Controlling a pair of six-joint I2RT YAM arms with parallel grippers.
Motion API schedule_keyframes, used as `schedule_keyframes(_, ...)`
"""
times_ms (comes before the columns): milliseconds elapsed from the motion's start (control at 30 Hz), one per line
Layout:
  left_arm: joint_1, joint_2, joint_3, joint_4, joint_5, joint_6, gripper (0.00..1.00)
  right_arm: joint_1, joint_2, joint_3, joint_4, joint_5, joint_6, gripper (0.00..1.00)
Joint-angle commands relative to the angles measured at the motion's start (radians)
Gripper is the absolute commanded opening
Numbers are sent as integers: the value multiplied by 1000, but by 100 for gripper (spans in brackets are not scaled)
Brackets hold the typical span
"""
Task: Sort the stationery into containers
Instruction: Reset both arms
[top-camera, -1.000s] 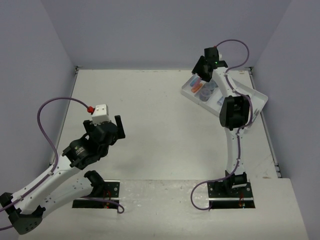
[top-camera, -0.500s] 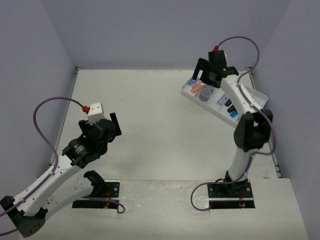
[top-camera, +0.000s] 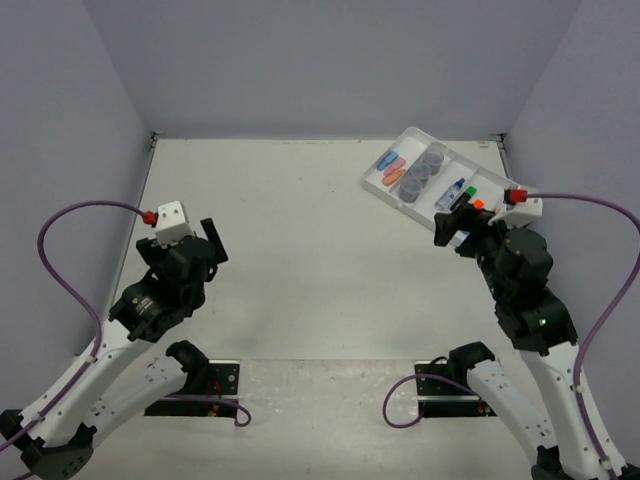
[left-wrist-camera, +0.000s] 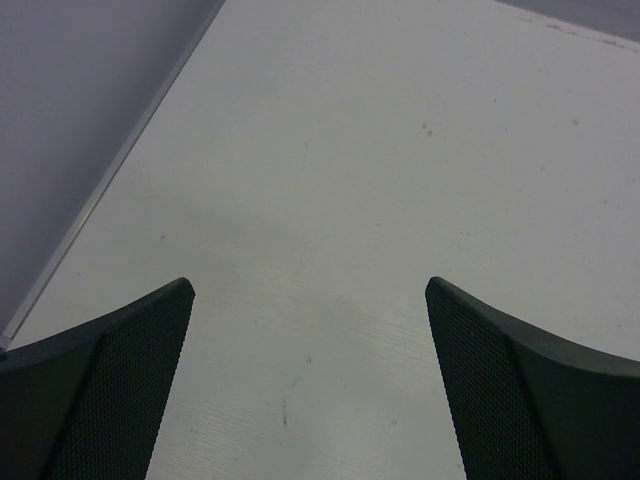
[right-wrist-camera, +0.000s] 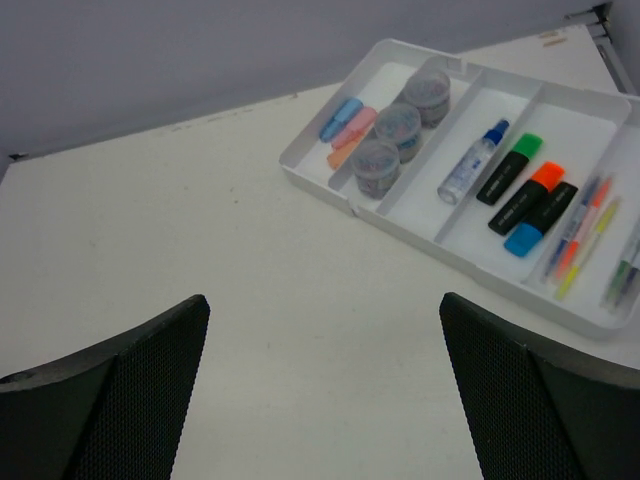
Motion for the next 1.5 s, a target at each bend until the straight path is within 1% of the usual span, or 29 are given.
schedule_keyframes(0, 7, -8, 12, 98, -137, 64, 100, 1, -96, -78, -102, 50, -1, 99)
schedule_keyframes(33, 8, -13, -6, 122, -146, 60, 100, 1, -116, -98, -112, 46, 0, 99)
schedule_keyframes(133, 37, -50, -77, 190, -74, 113, 100, 1, -168, -140, -106, 43, -1, 99)
schedule_keyframes(267, 49, -124, -134, 231, -26, 147, 100, 1, -220, -171, -57, 0, -35, 99)
schedule_keyframes(400, 48, -223, -201, 307, 54, 193, 100, 1, -236, -201, -30, -42, -43, 99)
schedule_keyframes(500, 49, -277, -250, 350, 76, 217, 100, 1, -243, -216, -16, -67, -34, 99)
schedule_keyframes(600, 49, -311, -269, 366, 86, 231, 100, 2, -250, -241, 5, -99, -21, 99)
schedule_keyframes(733, 49, -323, -271, 364, 85, 229, 100, 1, -253, -264, 26, -112, -18, 99)
schedule_keyframes(1000, 49, -323, -273, 364, 104, 221, 100, 1, -255, -278, 57, -57, -25, 99)
schedule_keyframes(1133, 49, -327, -286, 357, 88, 175, 100, 1, -260, -284, 70, -31, -18, 99)
schedule_keyframes(1233, 49, -333, -284, 361, 92, 187, 100, 1, -270, -283, 62, -9, -16, 99)
schedule_keyframes(1467, 51, -335, -292, 374, 114, 219, 100, 2, -287, -293, 75, -29, -28, 99)
